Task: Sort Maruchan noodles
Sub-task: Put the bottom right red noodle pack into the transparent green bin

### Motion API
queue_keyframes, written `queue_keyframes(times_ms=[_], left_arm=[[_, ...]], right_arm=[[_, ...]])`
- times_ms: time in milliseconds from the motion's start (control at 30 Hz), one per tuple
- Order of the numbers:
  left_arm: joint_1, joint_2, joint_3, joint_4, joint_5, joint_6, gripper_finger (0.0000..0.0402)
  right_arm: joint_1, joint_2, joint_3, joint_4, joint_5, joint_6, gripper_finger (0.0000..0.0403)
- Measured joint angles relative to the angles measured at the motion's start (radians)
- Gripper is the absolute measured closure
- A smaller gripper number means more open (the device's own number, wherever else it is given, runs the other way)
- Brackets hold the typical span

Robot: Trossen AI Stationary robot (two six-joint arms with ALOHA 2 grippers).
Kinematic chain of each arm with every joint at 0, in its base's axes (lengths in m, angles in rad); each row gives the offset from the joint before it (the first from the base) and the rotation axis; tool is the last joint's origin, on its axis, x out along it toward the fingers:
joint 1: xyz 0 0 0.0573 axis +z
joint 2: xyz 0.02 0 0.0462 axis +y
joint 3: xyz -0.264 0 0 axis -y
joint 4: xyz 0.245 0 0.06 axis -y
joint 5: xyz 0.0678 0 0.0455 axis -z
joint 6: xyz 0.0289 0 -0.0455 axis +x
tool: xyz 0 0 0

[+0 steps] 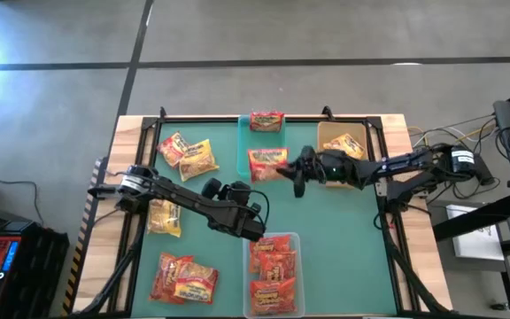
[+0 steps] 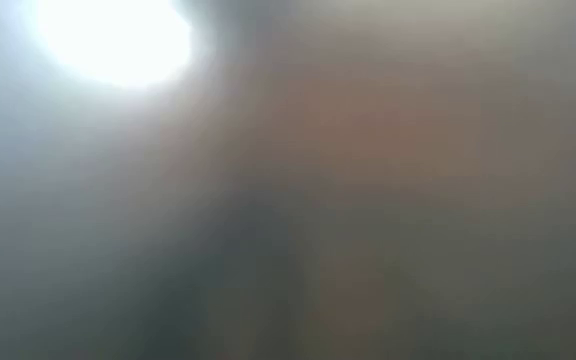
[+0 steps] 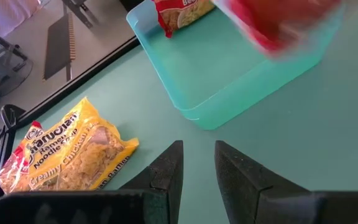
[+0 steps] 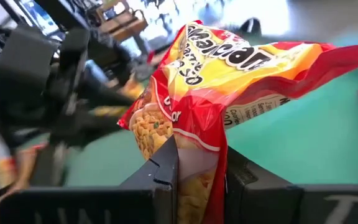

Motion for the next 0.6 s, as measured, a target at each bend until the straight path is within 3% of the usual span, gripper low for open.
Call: queue_keyframes(times_ms=[333,600], left_arm=[[0.0,0.0,0.0,0.0,0.0,0.002,0.0326],[0.0,0.0,-0.008,0.0,0.0,0.006,0.0326]], right_arm=[[-0.13,0.178,0.203,-0.093,0.03,-0.4,0.035],[-0.218,0.295,0.281,-0.143,0.109,-0.511,0.035]])
